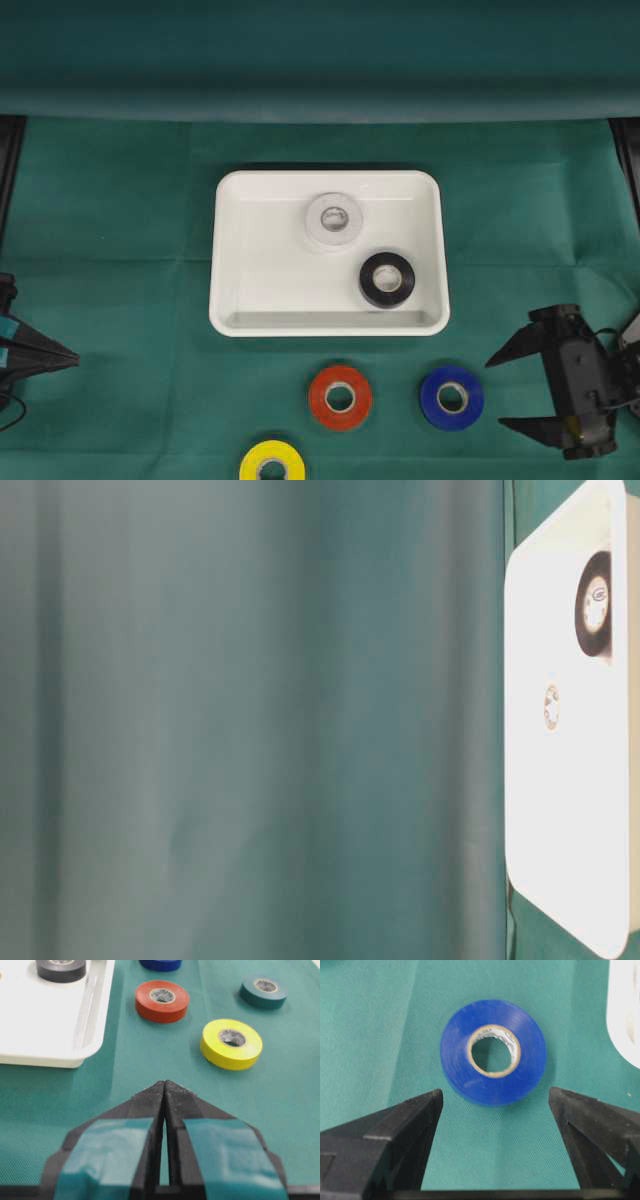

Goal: Put the tape into the white case with the right arm.
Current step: 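Withdraw the right gripper and move it over the blue tape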

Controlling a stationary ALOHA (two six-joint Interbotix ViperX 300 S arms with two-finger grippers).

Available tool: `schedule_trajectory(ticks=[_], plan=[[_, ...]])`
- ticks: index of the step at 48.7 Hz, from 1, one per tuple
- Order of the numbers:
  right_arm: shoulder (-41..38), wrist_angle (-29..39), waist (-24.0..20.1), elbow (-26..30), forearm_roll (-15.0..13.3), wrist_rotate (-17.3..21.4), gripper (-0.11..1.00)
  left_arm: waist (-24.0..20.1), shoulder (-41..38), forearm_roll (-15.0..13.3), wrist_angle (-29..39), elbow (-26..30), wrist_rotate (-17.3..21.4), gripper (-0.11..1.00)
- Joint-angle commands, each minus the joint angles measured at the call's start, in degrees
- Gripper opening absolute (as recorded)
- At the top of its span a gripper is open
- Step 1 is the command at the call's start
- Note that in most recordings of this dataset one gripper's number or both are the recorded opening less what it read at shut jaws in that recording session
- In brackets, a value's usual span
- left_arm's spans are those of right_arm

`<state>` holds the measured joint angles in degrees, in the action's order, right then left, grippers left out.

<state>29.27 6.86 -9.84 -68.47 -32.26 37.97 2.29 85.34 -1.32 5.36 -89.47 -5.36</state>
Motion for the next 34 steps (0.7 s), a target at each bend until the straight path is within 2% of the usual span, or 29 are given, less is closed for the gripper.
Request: schedule_trajectory(ticks=[1, 21, 34], plan=[[-1.5, -0.8, -0.2, 2.2, -0.2, -0.1, 0.57, -0.2, -1.1, -0.1, -0.6, 0.8, 0.0, 0.00], [-9.8, -0.8, -1.3, 7.1, -0.3, -0.3, 0.57, -0.2, -1.1, -0.1, -0.6, 0.8, 0.0, 0.00], [-10.5, -0.8, -1.2, 7.3, -0.3, -0.4, 0.57, -0.2, -1.1, -0.1, -0.6, 0.8, 0.0, 0.00]])
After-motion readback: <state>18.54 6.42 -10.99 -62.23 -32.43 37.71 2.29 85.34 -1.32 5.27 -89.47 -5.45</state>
